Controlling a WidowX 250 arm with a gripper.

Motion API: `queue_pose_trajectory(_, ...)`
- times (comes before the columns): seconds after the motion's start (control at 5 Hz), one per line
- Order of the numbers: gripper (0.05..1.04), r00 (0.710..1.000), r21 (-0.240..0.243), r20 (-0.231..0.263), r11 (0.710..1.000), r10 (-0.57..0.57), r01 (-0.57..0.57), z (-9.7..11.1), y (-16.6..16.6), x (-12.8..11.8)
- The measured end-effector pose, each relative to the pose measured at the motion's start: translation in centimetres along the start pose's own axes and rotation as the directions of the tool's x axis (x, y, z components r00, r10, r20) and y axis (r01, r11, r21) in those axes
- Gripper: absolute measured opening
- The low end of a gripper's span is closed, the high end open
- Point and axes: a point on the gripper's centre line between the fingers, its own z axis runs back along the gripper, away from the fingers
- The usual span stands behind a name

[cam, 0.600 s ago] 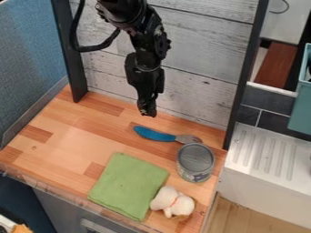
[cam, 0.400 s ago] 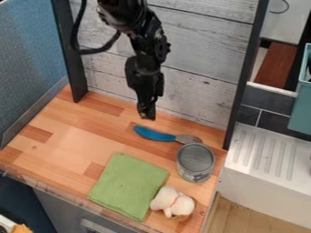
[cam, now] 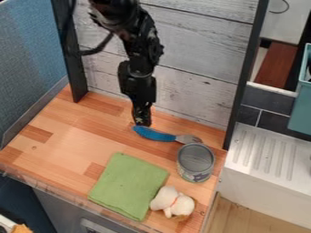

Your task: Move the green cloth to the left side of the blue fork

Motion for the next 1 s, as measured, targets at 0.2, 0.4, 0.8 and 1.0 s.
queue_pose_trajectory(0.2, 1.0, 0.998, 0.006, 0.038, 0.998, 0.059, -0.059, 1.1, 1.8, 1.1)
queue_pose_trajectory(0.4, 1.0, 0.987, 0.004, 0.111, 0.993, 0.119, -0.121, 1.6, 3.7, 1.6)
queue_pose_trajectory(0.8, 1.0, 0.958, 0.052, 0.135, 0.963, 0.254, -0.263, 0.7, 7.9, 1.4)
queue_pose_trajectory(1.0, 1.0, 0.939, 0.031, 0.129, 0.946, 0.318, -0.324, 0.3, 8.7, 1.0)
